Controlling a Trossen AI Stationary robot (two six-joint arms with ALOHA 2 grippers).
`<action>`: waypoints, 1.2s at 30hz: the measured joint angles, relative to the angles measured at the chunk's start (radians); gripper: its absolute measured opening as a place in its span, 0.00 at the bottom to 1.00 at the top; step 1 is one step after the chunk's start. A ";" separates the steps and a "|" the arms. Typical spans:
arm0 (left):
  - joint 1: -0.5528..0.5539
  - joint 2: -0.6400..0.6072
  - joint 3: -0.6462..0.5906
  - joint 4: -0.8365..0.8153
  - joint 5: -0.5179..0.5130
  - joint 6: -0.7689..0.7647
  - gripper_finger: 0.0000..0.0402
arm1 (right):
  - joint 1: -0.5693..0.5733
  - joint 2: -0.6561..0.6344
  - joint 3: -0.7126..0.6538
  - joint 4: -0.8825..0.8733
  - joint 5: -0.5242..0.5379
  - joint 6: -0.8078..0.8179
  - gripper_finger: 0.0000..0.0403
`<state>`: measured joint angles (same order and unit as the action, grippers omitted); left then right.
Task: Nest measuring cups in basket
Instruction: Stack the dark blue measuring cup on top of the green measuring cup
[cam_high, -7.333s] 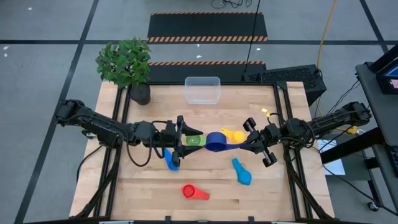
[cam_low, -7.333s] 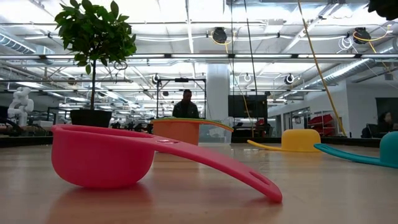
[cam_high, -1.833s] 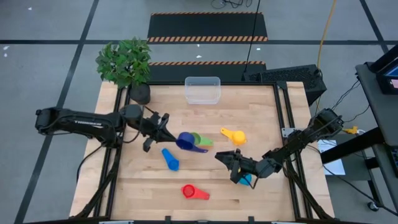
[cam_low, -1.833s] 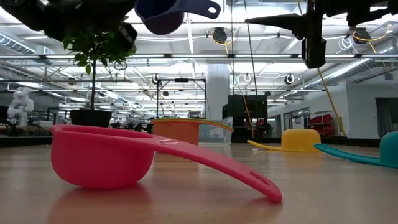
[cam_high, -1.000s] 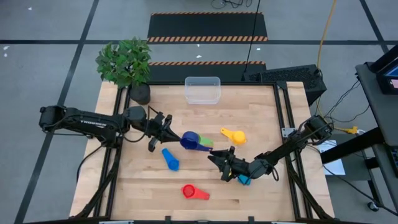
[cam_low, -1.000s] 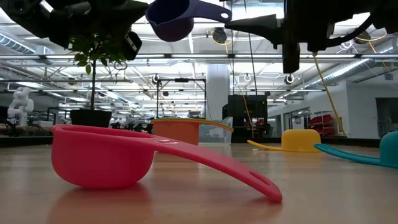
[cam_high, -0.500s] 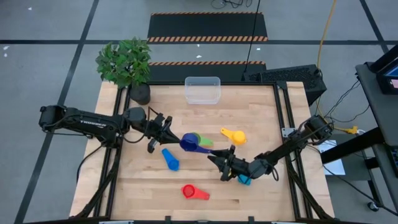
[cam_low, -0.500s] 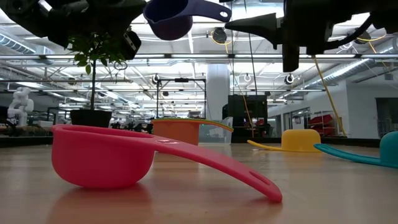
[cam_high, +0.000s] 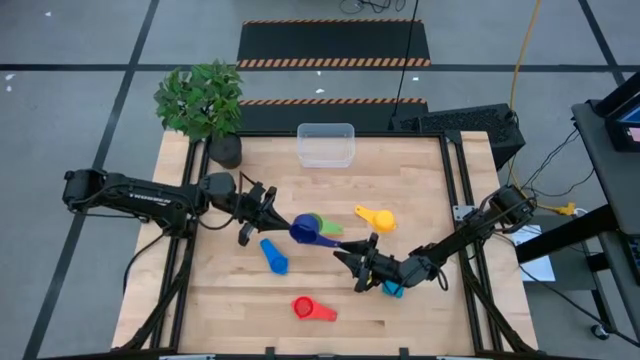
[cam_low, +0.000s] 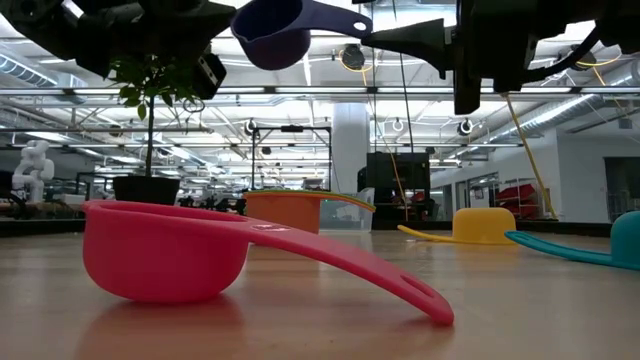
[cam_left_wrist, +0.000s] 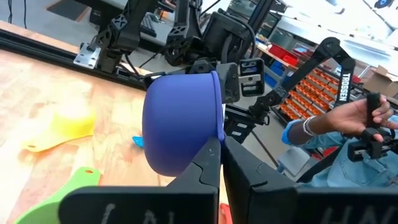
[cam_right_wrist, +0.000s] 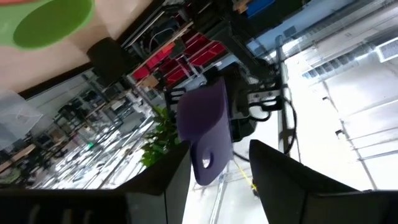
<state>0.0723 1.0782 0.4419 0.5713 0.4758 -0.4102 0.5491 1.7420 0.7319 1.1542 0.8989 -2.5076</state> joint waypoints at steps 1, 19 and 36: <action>0.000 0.000 0.000 0.000 -0.002 0.000 0.01 | 0.000 0.000 0.000 0.000 -0.010 0.000 0.38; 0.000 0.017 0.000 -0.026 -0.088 -0.019 0.09 | -0.024 -0.002 0.000 0.009 -0.008 0.028 0.02; -0.020 -0.038 0.001 0.023 -0.276 0.058 0.59 | -0.043 0.000 -0.001 0.071 0.044 0.394 0.00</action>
<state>0.0519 1.0404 0.4431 0.5944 0.2001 -0.3519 0.5065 1.7416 0.7307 1.2252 0.9428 -2.1133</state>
